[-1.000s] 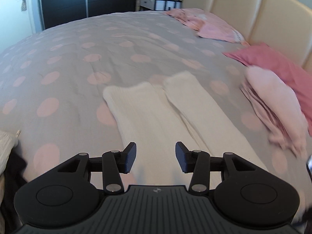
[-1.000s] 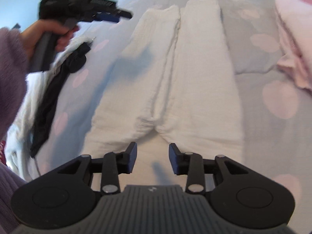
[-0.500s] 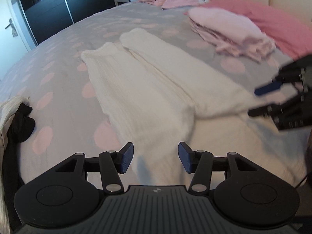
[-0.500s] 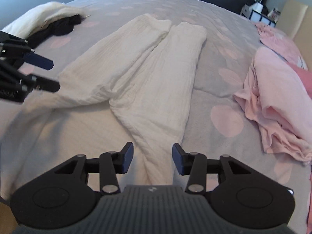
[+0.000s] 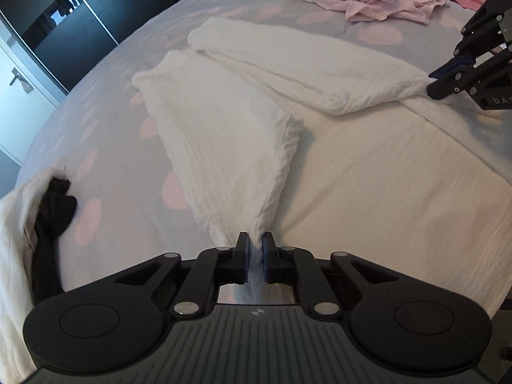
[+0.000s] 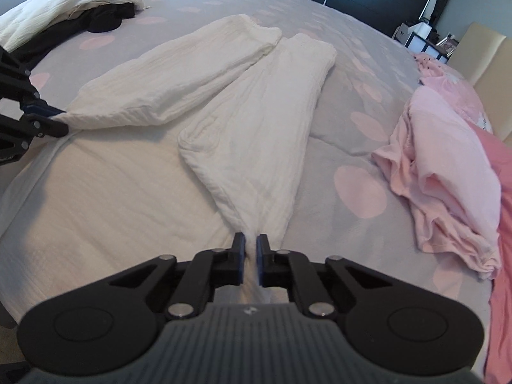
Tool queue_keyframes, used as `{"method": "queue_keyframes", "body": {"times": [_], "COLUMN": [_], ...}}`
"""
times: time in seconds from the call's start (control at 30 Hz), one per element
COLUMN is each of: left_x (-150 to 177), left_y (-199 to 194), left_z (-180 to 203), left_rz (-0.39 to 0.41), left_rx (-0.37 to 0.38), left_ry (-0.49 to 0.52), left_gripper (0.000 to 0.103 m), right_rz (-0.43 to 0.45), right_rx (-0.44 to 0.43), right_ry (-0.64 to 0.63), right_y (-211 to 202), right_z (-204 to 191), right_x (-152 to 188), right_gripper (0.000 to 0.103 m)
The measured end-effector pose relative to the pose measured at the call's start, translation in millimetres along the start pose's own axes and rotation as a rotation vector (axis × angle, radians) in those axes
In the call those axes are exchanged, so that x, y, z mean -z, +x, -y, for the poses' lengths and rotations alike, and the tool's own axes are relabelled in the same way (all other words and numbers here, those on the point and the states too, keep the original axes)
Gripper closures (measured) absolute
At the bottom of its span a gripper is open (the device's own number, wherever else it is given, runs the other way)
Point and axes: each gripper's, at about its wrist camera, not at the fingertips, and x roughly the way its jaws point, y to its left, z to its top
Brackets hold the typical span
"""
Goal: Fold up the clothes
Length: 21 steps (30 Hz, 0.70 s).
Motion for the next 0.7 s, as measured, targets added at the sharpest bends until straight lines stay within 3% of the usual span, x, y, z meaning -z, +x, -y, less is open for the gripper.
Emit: {"method": "queue_keyframes", "body": {"times": [0.17,0.23,0.3,0.47,0.57,0.7], "left_x": [1,-1,-4,-20,-37,-62], "left_y": [-4,-11,-20,-37,-36,-23], "left_z": [-2,-8,-19,-63,-98,-148], "left_rz": [0.016,0.029,0.044,0.087,0.098,0.119], "left_rx": [0.013,0.044,0.098,0.237,0.275,0.278], "left_ry": [-0.021,-0.057,-0.122,-0.327,-0.412,-0.482], "left_gripper": [0.095,0.087,0.079,0.056,0.056,0.051], "right_rz": [-0.007,-0.009,-0.004,-0.004,-0.026,-0.066], "right_rx": [0.003,0.002,-0.017,-0.105,-0.173,-0.261], "right_ry": [-0.005,0.018,0.053,0.123,0.167,0.135], "right_y": [2,-3,-12,-31,-30,-16], "right_z": [-3,-1,4,29,56,90], "right_x": [1,-1,-4,-22,-45,-77], "right_gripper": [0.093,0.088,0.067,0.063,0.059,0.059]}}
